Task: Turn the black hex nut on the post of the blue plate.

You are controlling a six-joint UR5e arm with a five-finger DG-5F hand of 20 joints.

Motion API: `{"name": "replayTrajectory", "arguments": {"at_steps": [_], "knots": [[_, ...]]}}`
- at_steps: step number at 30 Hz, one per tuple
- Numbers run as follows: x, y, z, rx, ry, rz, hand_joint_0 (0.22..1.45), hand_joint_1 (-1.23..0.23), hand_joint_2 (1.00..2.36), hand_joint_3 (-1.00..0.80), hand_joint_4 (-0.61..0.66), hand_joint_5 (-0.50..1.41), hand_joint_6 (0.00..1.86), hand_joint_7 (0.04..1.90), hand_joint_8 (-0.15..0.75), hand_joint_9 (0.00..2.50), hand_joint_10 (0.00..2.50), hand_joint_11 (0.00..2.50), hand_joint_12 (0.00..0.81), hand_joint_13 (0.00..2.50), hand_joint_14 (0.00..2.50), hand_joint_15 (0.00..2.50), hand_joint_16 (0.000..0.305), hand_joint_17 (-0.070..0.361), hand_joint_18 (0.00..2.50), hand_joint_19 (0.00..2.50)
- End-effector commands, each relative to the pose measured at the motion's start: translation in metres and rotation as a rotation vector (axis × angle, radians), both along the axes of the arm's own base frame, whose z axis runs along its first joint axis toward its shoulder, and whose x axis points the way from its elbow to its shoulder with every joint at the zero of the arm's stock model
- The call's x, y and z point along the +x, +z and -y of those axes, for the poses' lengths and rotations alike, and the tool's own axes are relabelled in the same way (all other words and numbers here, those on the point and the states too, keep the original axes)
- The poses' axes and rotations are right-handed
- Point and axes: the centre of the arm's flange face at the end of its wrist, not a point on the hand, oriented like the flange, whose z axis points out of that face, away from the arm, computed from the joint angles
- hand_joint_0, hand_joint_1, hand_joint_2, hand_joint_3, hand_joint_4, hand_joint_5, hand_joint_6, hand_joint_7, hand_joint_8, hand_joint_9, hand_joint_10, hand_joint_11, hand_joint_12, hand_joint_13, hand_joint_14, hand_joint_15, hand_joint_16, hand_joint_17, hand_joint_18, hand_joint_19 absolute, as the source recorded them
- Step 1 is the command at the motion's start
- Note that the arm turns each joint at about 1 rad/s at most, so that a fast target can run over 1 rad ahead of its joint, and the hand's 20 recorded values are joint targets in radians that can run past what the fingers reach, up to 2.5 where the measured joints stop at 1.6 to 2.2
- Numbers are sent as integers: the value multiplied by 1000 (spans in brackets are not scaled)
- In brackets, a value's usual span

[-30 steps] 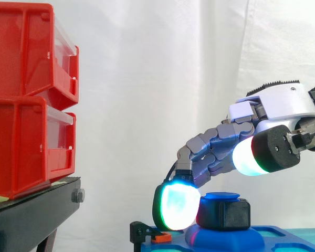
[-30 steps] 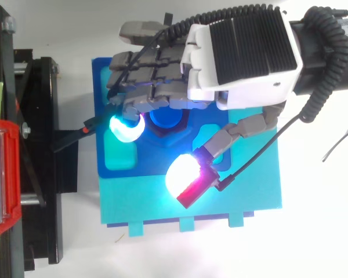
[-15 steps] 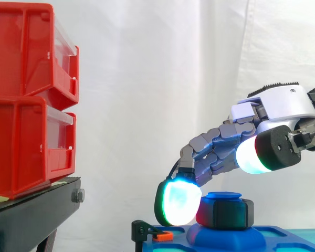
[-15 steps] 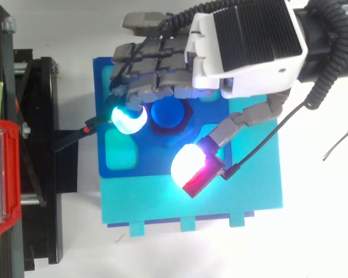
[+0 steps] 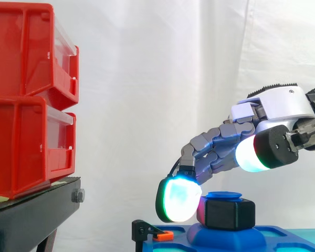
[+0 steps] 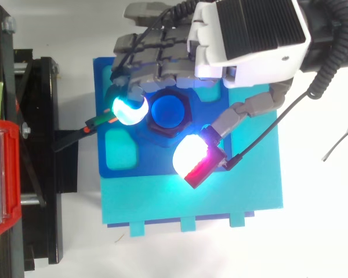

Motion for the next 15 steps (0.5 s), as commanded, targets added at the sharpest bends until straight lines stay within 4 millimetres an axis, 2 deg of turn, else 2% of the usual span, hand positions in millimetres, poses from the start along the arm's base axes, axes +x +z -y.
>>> {"name": "replayTrajectory", "arguments": {"at_steps": [1, 15], "knots": [[-1, 0, 2, -2, 2, 1, 493, -342, 1000, -500, 217, -184, 503, 873, 280, 392, 2, 45, 378, 257, 0, 0, 54, 121, 12, 78], [-3, 1, 14, -1, 10, 10, 493, -346, 1000, -500, 216, -185, 503, 868, 280, 397, 0, 49, 378, 259, 0, 0, 53, 120, 12, 70]]}}
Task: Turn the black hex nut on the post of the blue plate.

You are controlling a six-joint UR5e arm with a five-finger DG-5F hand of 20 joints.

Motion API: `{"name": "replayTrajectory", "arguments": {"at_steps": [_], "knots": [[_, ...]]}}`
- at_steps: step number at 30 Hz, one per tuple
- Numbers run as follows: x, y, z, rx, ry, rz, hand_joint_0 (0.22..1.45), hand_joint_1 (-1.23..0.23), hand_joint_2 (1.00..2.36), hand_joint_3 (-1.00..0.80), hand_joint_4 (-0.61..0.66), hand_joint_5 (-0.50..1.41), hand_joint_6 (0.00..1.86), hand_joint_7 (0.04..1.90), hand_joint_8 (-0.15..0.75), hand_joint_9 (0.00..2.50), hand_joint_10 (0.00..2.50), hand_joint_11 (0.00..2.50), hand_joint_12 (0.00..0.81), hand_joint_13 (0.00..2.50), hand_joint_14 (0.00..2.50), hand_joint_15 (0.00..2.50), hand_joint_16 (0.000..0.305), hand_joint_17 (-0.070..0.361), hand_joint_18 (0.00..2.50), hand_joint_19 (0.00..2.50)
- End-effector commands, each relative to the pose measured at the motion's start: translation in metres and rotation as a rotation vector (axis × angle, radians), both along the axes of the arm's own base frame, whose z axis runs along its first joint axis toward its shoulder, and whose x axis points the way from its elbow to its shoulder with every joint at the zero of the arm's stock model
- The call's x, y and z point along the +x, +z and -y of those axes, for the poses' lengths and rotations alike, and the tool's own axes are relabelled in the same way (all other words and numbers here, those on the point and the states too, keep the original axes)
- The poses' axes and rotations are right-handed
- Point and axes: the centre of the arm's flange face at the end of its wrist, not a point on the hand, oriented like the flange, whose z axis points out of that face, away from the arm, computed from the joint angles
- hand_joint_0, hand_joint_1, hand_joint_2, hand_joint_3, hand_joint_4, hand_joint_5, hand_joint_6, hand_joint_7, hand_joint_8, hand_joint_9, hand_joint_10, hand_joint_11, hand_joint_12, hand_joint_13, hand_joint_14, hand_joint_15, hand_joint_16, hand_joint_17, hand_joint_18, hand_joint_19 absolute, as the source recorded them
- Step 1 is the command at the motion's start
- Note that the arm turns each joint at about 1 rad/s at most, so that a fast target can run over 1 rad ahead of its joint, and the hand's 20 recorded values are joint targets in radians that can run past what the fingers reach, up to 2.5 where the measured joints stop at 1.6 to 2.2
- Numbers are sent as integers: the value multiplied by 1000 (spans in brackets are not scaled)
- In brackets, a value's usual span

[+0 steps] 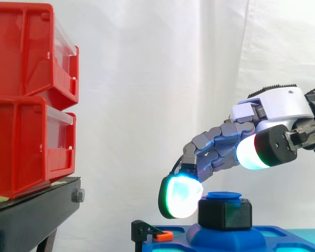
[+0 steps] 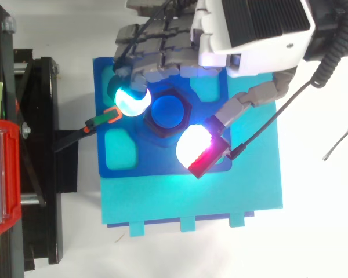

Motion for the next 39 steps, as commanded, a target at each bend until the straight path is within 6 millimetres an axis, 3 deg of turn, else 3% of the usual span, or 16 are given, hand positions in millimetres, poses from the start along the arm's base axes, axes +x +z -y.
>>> {"name": "replayTrajectory", "arguments": {"at_steps": [1, 13, 22, 24, 39], "knots": [[-1, 1, 3, 1, 3, 3, 493, -346, 1000, -500, 214, -184, 503, 872, 280, 397, 2, 48, 378, 259, 2, 0, 53, 120, 13, 76], [-1, 1, 7, 1, 2, 6, 493, -348, 1000, -500, 217, -184, 503, 873, 280, 397, 0, 49, 377, 260, 2, 0, 53, 120, 12, 76], [7, 21, 2, -1, 5, 31, 493, -349, 1000, -500, 216, -184, 503, 872, 280, 400, 0, 55, 377, 260, 1, 0, 54, 120, 13, 78], [11, 30, -2, 0, 9, 34, 493, -349, 1000, -500, 218, -184, 503, 872, 281, 398, 2, 49, 378, 260, 0, 0, 53, 120, 13, 70], [19, 29, -38, -8, -12, 17, 464, -357, 1000, -500, 225, -183, 503, 876, 291, 393, 0, 40, 390, 238, 0, 0, 56, 127, 11, 63]]}}
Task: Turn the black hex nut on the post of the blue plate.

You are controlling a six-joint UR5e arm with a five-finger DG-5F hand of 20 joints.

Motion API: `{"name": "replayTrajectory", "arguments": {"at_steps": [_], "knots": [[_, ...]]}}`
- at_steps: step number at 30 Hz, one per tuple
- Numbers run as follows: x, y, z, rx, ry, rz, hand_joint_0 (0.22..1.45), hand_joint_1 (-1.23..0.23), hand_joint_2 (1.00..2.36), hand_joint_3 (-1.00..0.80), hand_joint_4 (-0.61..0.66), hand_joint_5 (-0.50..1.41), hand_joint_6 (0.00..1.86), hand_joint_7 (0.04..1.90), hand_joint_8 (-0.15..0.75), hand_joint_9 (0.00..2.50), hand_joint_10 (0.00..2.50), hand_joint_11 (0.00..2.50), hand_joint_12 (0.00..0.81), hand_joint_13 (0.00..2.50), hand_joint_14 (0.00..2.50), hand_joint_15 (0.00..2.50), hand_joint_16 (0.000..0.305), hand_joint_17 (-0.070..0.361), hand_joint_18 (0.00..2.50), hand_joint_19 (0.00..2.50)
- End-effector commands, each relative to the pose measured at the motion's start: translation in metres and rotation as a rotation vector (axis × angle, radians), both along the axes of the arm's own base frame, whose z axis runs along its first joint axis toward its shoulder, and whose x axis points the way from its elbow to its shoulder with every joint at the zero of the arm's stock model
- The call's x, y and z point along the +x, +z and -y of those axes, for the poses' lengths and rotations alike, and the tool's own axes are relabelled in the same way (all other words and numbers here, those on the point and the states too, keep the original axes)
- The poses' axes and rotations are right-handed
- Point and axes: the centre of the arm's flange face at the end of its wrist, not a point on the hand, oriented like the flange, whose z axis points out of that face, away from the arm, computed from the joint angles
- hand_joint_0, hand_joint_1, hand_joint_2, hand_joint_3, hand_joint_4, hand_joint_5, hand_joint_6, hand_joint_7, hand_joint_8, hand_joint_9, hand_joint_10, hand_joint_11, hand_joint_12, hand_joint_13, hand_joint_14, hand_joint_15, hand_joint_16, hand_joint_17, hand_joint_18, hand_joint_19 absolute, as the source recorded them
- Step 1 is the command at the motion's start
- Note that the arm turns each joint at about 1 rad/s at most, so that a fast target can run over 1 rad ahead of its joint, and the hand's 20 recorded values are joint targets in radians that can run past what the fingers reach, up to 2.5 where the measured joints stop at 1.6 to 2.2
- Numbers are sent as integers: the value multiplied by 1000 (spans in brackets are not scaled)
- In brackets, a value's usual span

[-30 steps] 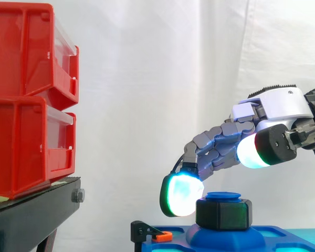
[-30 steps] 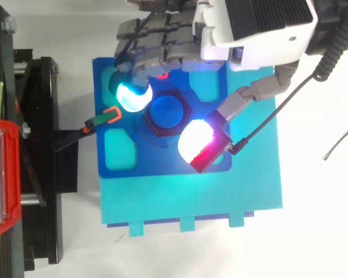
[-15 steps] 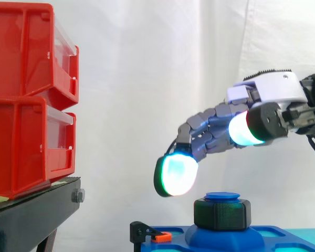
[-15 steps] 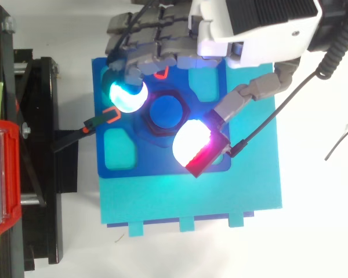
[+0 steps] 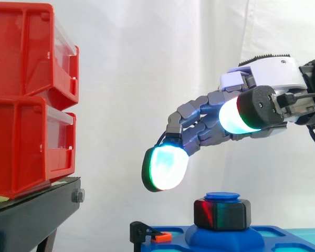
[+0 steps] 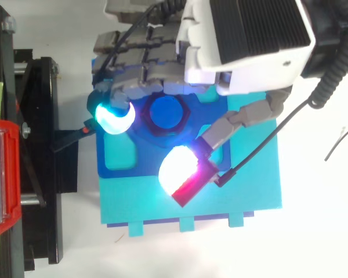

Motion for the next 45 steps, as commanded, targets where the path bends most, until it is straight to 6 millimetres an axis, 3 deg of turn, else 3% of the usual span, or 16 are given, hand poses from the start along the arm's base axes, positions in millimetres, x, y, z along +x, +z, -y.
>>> {"name": "replayTrajectory", "arguments": {"at_steps": [1, 6, 12, 21, 29, 39, 45], "knots": [[1, -1, -9, -3, 0, -12, 438, -394, 1000, -500, 239, -183, 502, 875, 299, 392, 0, 52, 403, 237, 0, 0, 59, 132, 20, 47], [2, -2, -19, -5, -2, -21, 413, -589, 1000, -500, 248, -192, 503, 882, 299, 378, 0, 52, 416, 218, 0, 0, 62, 139, 37, 23], [3, -3, -26, -5, -10, -26, 482, -728, 1000, -500, 191, -214, 502, 916, 250, 318, 2, 78, 376, 145, 0, 0, 56, 126, 0, 27], [-2, -19, -27, -5, -13, -43, 508, -755, 1000, -491, 169, -226, 502, 917, 234, 292, 3, 69, 366, 131, 0, 0, 54, 122, 0, 24], [-2, -19, -25, -4, -22, -43, 524, -752, 1001, -486, 168, -224, 502, 920, 236, 311, 3, 74, 362, 156, 0, 0, 53, 119, 0, 13], [-3, -21, -21, -8, -26, -49, 614, -937, 1000, -500, 168, -218, 502, 934, 230, 368, 0, 54, 351, 252, 0, 0, 48, 107, 143, 0], [-4, -21, -20, -19, -28, -47, 619, -956, 1000, -500, 178, -213, 502, 948, 237, 389, 2, 73, 354, 291, 0, 0, 47, 105, 174, 0]]}}
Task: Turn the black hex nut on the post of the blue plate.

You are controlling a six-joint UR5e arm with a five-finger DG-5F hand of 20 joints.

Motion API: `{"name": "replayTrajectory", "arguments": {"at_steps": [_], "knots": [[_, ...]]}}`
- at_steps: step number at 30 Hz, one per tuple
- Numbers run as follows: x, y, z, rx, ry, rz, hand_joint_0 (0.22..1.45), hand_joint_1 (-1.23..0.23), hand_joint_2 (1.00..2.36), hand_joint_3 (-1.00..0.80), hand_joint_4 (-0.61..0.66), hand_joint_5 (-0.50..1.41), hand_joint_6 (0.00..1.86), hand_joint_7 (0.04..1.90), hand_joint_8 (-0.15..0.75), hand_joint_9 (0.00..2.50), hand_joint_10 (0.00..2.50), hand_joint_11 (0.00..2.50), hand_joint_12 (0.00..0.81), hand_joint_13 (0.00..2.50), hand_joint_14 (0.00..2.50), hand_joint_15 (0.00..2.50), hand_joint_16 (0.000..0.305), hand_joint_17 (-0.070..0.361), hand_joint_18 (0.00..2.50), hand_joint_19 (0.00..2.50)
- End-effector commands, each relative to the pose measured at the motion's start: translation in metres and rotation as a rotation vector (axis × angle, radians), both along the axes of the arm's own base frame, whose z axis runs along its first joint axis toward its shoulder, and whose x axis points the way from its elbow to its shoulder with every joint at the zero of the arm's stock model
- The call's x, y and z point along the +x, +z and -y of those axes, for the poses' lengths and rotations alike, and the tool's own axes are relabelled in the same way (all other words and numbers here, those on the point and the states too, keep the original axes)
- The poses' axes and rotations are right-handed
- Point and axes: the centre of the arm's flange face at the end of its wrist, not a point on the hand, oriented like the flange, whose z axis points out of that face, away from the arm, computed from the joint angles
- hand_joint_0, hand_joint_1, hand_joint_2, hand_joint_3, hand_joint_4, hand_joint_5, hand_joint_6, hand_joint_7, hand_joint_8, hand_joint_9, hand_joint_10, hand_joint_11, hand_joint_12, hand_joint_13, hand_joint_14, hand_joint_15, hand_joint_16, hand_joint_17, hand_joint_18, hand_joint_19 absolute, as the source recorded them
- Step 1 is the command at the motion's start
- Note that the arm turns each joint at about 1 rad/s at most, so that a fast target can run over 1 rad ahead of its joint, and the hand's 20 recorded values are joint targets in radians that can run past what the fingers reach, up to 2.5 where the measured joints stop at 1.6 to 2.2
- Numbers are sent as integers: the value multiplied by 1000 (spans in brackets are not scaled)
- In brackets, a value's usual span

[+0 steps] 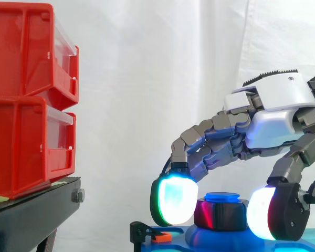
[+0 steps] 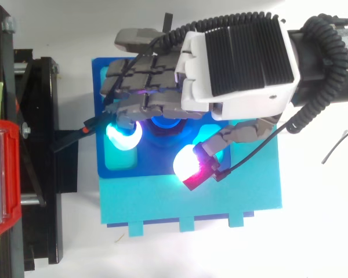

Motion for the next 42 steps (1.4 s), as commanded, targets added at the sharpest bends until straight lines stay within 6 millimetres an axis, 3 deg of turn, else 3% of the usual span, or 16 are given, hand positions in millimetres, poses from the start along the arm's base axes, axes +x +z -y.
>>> {"name": "replayTrajectory", "arguments": {"at_steps": [1, 24, 42], "knots": [[0, 0, 1, -6, -1, 0, 617, -955, 1000, -500, 184, -211, 502, 954, 237, 393, 3, 77, 354, 293, 0, 0, 47, 105, 177, 0], [0, -7, 4, -44, -1, 30, 602, -838, 1003, -467, 203, -198, 502, 1060, 251, 424, 2, 97, 357, 319, 0, 0, 46, 104, 202, 0], [0, -8, 4, -48, -1, 31, 614, -839, 1004, -455, 203, -193, 501, 1073, 253, 430, 3, 111, 360, 334, 0, 0, 46, 103, 213, 0]]}}
